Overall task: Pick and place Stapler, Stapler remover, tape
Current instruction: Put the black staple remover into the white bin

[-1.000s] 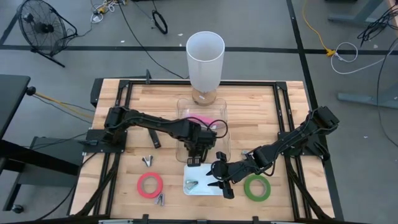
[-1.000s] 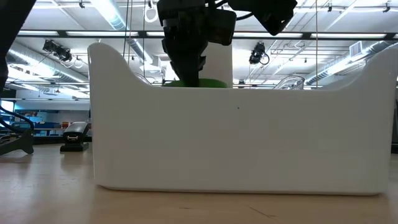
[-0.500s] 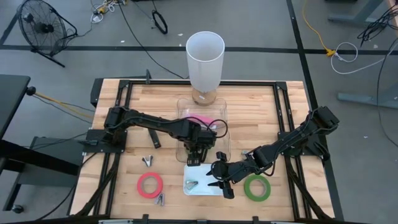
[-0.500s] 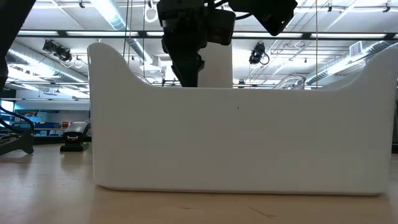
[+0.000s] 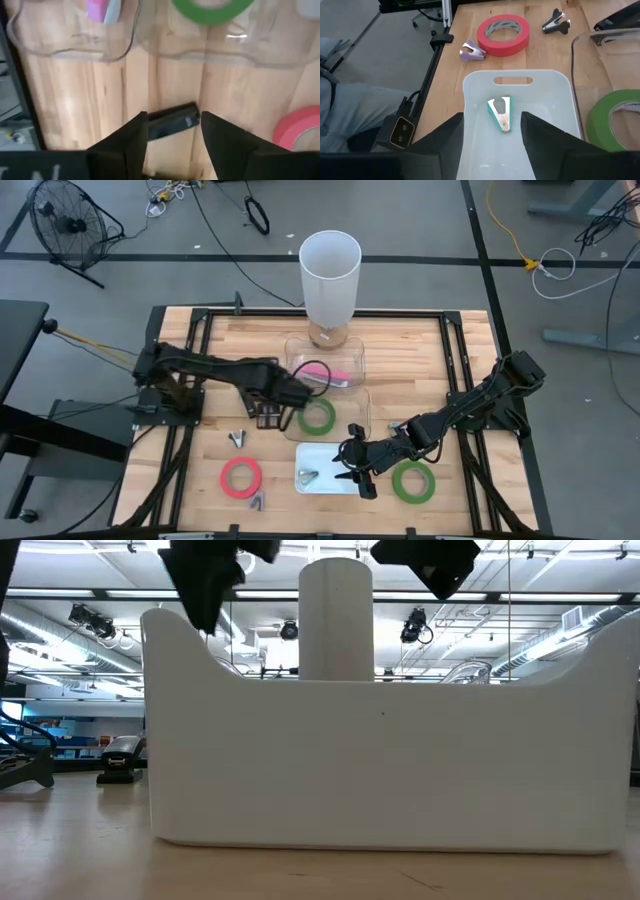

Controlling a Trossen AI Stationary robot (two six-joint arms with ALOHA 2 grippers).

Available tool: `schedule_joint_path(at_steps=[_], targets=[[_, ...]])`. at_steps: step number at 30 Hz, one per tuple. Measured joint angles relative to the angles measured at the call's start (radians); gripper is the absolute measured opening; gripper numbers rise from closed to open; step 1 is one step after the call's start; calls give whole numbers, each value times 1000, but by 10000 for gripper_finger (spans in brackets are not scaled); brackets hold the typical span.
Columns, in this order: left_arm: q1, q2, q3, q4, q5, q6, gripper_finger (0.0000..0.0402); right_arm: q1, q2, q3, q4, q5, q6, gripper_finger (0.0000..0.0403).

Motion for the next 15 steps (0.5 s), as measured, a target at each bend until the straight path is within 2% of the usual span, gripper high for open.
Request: schedule_joint_path(at_steps=[4,11,15], targets=[[-29,-82,-112,-16,-37,-24,178,0,0,0,-16,0,0,196],[-40,-206,-381,83,-46,-31,177,0,0,0,-25,0,0,196],[-40,-239,-494,158,56,-183,177,0,0,0,-25,1,0,196]])
